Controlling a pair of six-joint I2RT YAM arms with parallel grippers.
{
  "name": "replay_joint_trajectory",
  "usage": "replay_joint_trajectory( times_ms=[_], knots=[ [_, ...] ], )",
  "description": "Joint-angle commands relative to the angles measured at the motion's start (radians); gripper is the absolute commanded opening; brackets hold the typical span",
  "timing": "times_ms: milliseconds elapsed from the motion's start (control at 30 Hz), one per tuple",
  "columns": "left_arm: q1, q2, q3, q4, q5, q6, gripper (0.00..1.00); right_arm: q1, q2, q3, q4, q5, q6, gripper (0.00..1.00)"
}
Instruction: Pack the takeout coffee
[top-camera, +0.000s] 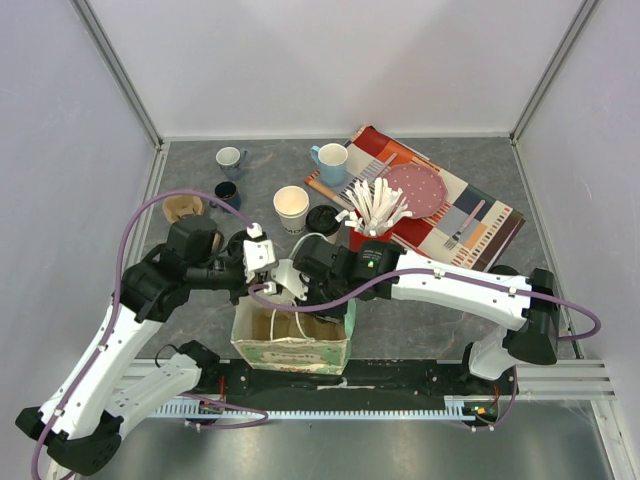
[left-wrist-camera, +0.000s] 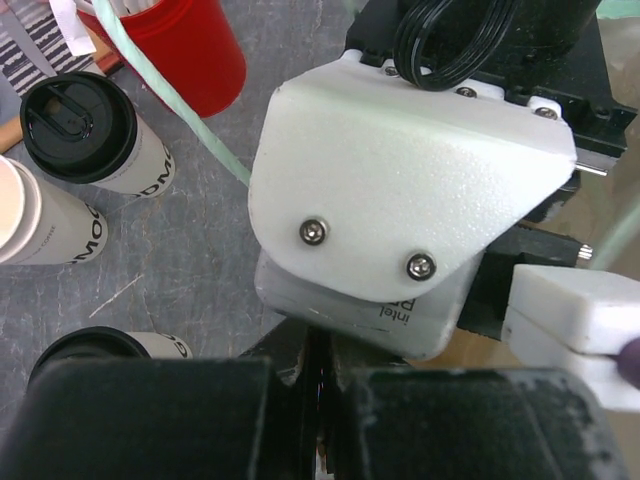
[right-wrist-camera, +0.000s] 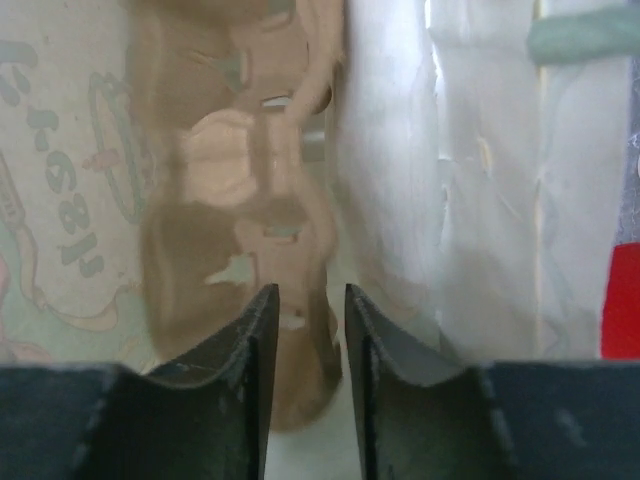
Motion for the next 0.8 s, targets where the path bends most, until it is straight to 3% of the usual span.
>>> replay_joint_trajectory(
  times_ms=[0,233,267,400,500,767],
  knots=[
    [-0.008,-0.009,-0.001,0.059,0.021,-0.04,0.02,0.004,0.011,0.062,-0.004,0.019,0.04,0.43],
    [-0.008,-0.011,-0.005,0.034,-0.005,-0.045,0.02,0.004,-0.026,0.159,-0.028,0.05,0.053,0.58],
    [-0.008,-0.009,-0.007,0.031,-0.008,-0.045,0.02,0.004,-0.037,0.164,-0.028,0.051,0.055,0.67],
    [-0.008,-0.009,-0.011,0.024,-0.016,-0.051,0.02,0.006,-0.066,0.167,0.001,0.066,0.055,0.81],
    [-0.008,-0.005,-0.007,0.027,-0.02,-0.062,0.02,0.004,-0.087,0.164,0.029,0.067,0.056,0.98],
    [-0.008,0.02,0.001,0.037,-0.031,-0.098,0.02,0.005,-0.193,0.142,0.153,0.114,0.095,0.98]
  ],
)
